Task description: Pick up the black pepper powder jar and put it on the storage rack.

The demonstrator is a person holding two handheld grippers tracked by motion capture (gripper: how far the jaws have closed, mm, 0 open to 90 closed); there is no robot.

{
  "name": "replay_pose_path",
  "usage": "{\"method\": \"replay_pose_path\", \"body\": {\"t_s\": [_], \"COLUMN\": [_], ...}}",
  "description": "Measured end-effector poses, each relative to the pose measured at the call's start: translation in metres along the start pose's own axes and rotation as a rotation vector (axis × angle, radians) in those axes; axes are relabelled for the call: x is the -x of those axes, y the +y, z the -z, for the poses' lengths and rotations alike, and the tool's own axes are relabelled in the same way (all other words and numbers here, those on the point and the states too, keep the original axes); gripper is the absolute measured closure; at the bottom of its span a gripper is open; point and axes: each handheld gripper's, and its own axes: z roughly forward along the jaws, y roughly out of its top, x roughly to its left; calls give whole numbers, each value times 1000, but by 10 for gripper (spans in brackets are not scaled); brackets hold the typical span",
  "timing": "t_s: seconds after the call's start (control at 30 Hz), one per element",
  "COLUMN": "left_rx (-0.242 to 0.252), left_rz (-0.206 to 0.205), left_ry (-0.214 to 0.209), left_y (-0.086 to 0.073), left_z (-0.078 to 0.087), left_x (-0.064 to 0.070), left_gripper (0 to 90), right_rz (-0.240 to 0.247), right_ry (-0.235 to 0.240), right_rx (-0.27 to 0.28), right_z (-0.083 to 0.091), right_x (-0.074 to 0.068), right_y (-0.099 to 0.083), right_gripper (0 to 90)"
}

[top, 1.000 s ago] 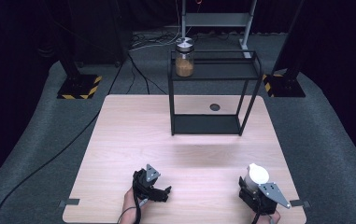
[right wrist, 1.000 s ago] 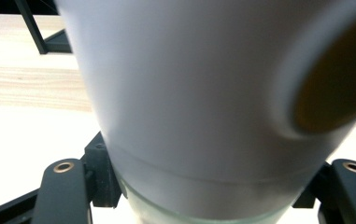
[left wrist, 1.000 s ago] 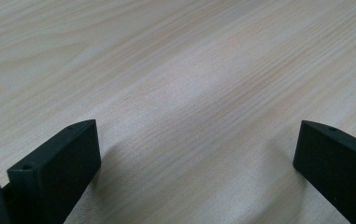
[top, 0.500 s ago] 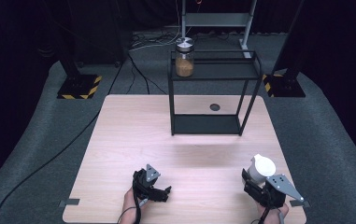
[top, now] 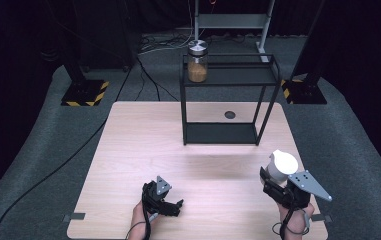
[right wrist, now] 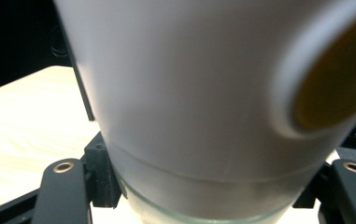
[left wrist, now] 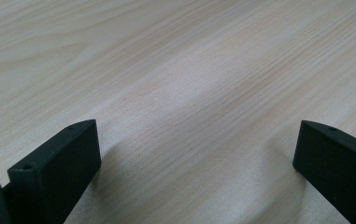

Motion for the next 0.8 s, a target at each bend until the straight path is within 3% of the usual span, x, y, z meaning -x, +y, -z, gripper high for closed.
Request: {"method": "replay_pose_path", "body": {"t_s": [0.13, 0.47, 0.8], "left_rx": [0, -1, 0], "left_rz": [-4, -8, -8], "left_ry": [-2, -6, -5], "left_y": [0, 0, 0], "left_z": [0, 0, 0], "left_x": [0, -1, 0], "left_gripper": [5, 4, 4], "right_rz": [26, 36, 43], "right_ry": [15, 71, 79], "right_rx": [-4, -2, 29], "right_z": [-7, -20, -22], "right_x": [3, 17, 27], "right_y": [16, 44, 69], "right_gripper": [296, 296, 297]}}
